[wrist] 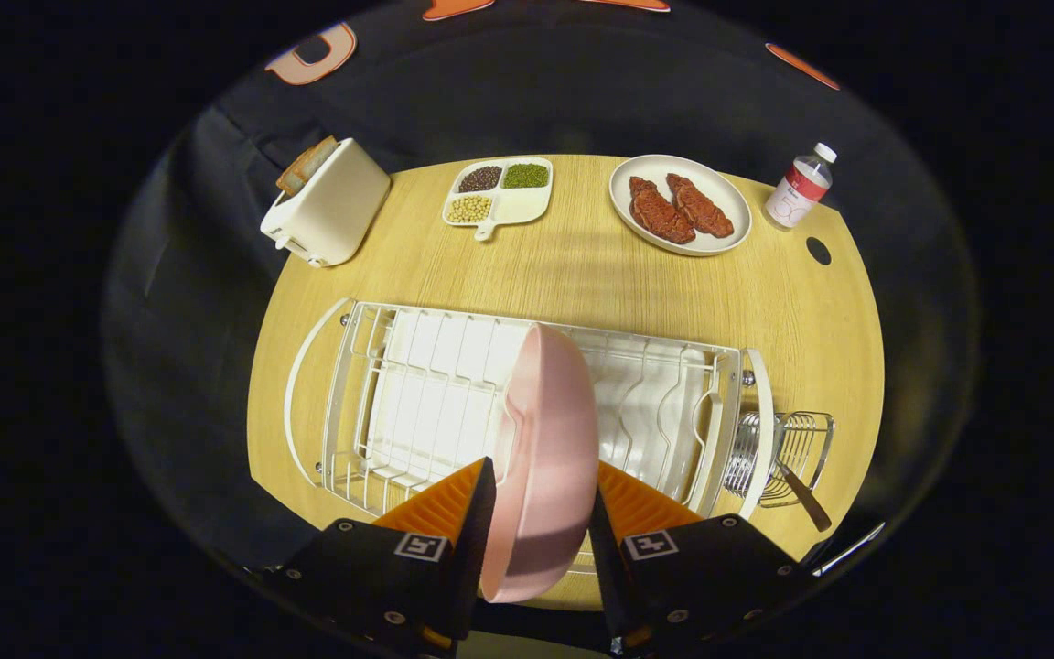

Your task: Take the plate from the dish rack, then take the spoon from the basket and place it into the plate.

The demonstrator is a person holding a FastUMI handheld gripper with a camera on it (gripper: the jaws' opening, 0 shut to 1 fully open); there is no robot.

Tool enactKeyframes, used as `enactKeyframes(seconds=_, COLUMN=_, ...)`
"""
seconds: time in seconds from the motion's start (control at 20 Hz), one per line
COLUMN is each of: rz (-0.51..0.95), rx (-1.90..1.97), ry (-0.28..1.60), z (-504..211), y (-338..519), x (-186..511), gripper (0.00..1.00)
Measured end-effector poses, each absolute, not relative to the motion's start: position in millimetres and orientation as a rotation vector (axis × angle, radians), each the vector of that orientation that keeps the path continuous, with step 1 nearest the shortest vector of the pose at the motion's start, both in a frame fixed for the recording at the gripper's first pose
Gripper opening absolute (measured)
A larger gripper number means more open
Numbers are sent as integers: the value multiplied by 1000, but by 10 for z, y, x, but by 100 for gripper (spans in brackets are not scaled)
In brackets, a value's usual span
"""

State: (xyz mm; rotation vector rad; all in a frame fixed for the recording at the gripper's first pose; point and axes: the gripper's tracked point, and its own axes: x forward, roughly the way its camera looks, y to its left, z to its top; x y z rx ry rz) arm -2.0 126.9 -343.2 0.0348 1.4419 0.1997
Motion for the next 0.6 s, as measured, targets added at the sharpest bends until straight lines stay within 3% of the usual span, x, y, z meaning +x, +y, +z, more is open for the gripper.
enactKeyframes(seconds=0.35, rz=73, rx=12, ry=1495, z=-3605, y=1215, x=-98, gripper=39)
enactKeyframes(seconds=0.6, rz=-8, rx=33, ry=1380, z=-3419, y=1062, x=57, gripper=32)
